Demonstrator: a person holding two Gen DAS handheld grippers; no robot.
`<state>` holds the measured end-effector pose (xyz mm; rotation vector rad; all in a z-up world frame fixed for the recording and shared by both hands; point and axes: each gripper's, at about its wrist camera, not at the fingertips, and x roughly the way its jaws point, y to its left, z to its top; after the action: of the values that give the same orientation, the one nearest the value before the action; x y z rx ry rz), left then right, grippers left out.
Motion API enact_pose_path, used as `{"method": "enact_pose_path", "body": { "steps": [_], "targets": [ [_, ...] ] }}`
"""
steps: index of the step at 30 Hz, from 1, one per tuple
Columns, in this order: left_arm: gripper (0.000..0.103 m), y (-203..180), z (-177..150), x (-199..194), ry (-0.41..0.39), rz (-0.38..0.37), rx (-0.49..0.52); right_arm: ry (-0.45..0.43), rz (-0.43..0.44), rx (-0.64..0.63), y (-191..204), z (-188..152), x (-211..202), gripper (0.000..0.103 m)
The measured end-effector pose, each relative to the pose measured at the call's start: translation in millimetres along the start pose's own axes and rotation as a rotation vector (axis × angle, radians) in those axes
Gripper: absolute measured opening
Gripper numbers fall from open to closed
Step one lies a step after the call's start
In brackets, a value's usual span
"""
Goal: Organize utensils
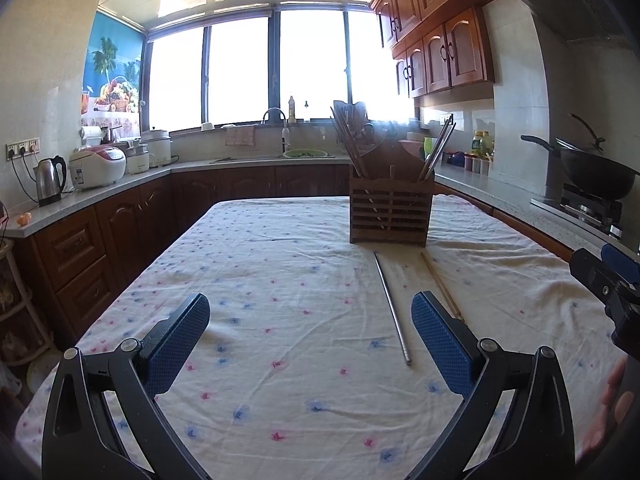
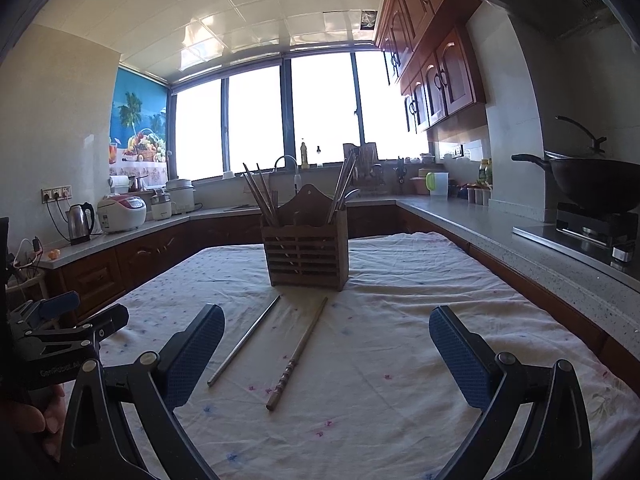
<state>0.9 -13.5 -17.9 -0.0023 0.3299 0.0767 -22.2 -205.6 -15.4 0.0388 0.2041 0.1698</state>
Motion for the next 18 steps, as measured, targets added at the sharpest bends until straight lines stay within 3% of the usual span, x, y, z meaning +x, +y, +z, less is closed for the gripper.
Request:
{"method": "enact_pose_path", "body": {
  "steps": [18],
  "targets": [
    [0.103, -8.8, 6.9, -6.2, -0.037, -0.003, 0.020, -0.018, 0.011, 0.011, -2.3, 0.5, -3.0, 0.103]
  ]
}}
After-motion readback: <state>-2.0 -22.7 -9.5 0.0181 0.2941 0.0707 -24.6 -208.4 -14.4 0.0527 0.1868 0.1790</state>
